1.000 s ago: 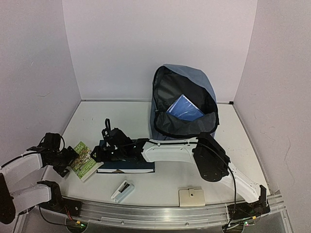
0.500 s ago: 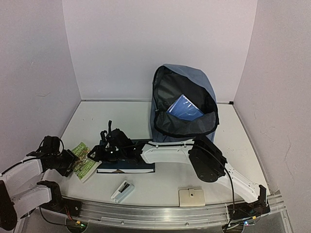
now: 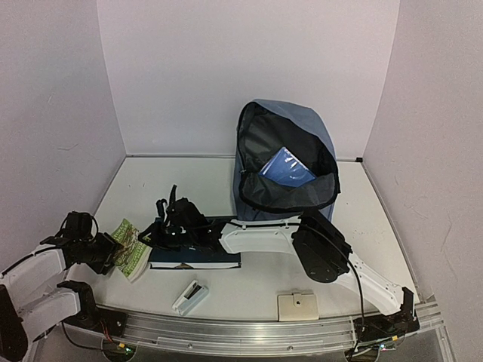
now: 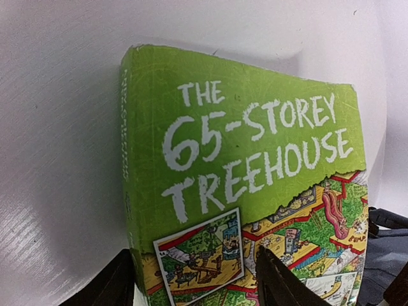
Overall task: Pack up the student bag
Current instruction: Pick up the book from the center of the board, then place the book in the student bag.
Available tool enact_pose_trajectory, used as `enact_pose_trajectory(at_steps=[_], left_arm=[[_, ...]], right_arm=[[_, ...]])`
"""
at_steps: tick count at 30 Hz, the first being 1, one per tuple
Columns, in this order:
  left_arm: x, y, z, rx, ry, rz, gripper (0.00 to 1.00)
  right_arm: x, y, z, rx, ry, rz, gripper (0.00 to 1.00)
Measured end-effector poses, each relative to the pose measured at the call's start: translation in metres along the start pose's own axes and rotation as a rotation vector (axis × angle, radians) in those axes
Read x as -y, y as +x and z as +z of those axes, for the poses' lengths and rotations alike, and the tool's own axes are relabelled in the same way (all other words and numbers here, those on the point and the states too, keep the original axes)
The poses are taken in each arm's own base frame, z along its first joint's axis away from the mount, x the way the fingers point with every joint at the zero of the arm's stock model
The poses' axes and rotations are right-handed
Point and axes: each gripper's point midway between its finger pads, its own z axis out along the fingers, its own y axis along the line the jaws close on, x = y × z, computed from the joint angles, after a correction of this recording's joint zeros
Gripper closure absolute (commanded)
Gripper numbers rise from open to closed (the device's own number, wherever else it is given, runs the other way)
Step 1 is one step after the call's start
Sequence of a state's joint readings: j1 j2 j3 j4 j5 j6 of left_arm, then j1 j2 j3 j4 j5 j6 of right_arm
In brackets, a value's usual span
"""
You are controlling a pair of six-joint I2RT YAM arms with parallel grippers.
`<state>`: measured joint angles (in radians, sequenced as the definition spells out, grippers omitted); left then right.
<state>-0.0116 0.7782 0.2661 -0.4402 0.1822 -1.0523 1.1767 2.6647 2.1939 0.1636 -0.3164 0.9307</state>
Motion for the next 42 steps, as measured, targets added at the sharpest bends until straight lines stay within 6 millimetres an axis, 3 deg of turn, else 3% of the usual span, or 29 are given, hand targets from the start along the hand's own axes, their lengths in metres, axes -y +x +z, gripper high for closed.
enact_pose_trajectory(at_steps=[6,10,15,21,25,29,32,36,39,42], left_arm=[[0.007,0.004,-0.006,-0.028,0.025,0.012,0.08],[0.038,0.005,-0.024,-0.059,0.101,0.078,0.03],[0.107,-0.006,-0.068,-0.04,0.295,0.241,0.0],[0.182,-0.009,-0.129,-0.002,0.545,0.462,0.0],[0.203,-0.005,-0.141,-0.033,0.608,0.526,0.0],[0.211,0.004,-0.133,-0.082,0.617,0.541,0.0],[0.221,0.023,-0.128,-0.124,0.629,0.584,0.0],[0.252,0.064,-0.118,-0.222,0.661,0.671,0.0],[0.273,0.097,-0.104,-0.287,0.676,0.727,0.0],[0.288,0.129,-0.092,-0.348,0.679,0.775,0.0]], right_arm=[[-0.005,0.002,-0.009,0.022,0.029,-0.084,1.0],[-0.03,-0.003,-0.035,0.07,0.069,-0.185,1.0],[-0.089,-0.038,-0.106,0.192,0.11,-0.329,1.0],[-0.166,-0.099,-0.215,0.415,0.139,-0.489,1.0],[-0.197,-0.129,-0.283,0.543,0.185,-0.59,1.0],[-0.217,-0.143,-0.34,0.616,0.245,-0.681,1.0],[-0.223,-0.15,-0.376,0.653,0.308,-0.738,1.0],[-0.218,-0.16,-0.416,0.689,0.419,-0.811,1.0],[-0.2,-0.168,-0.44,0.693,0.508,-0.853,1.0],[-0.168,-0.174,-0.461,0.664,0.598,-0.904,1.0]])
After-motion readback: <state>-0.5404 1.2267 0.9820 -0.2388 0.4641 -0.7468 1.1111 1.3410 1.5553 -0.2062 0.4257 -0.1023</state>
